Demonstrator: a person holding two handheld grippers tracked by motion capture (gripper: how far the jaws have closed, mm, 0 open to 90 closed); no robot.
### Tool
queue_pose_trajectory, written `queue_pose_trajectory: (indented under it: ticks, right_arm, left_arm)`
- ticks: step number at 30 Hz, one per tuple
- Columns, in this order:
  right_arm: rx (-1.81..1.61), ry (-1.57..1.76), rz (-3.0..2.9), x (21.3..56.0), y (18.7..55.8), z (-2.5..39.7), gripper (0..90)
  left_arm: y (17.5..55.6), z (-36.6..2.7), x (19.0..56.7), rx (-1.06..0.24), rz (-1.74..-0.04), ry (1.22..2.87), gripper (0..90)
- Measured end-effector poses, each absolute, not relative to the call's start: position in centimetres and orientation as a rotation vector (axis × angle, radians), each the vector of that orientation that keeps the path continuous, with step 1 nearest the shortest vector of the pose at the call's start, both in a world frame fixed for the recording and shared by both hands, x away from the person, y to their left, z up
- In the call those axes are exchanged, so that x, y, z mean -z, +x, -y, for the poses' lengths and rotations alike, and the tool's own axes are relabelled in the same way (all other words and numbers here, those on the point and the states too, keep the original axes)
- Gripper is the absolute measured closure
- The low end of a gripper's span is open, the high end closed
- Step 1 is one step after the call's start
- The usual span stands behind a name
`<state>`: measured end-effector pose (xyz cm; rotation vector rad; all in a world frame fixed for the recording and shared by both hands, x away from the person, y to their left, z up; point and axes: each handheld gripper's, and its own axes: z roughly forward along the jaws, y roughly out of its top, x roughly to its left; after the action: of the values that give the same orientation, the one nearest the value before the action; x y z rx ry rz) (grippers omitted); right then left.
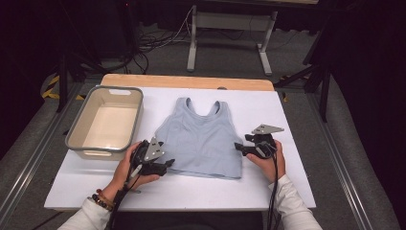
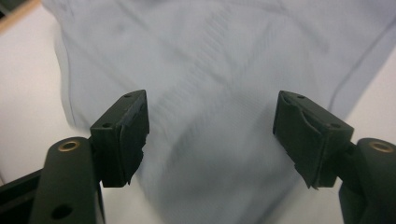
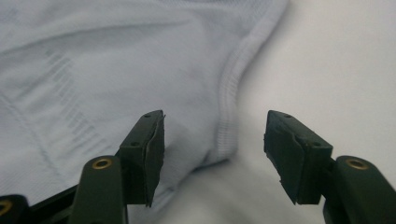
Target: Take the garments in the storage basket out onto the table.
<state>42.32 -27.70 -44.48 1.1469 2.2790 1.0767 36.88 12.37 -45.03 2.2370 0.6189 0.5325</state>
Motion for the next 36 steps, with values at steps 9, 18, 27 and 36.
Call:
queue_pose_trajectory:
  ticks: [9,18,27,36]
  right_arm:
    - [-1.100,1.222,-2.342,45.6,43.1,28.2,52.0]
    - [-1.075,1.198,-2.363,45.3,42.9,27.9,73.9]
    - [-1.093,1.194,-2.342,44.2,42.4,28.6,75.3]
    - [-1.075,1.182,-2.339,43.7,41.4,29.1,74.8]
  left_arm:
    - [35.8,-14.7,46.7,-0.378,-0.654,2.252,48.4]
    - [35.6,-14.4,46.6,-0.436,-0.617,2.285,86.6]
    - [34.7,-14.2,46.4,-0.407,-0.550,2.311,87.4]
    - [33.1,-14.1,46.1,-0.379,-0.512,2.302,87.4]
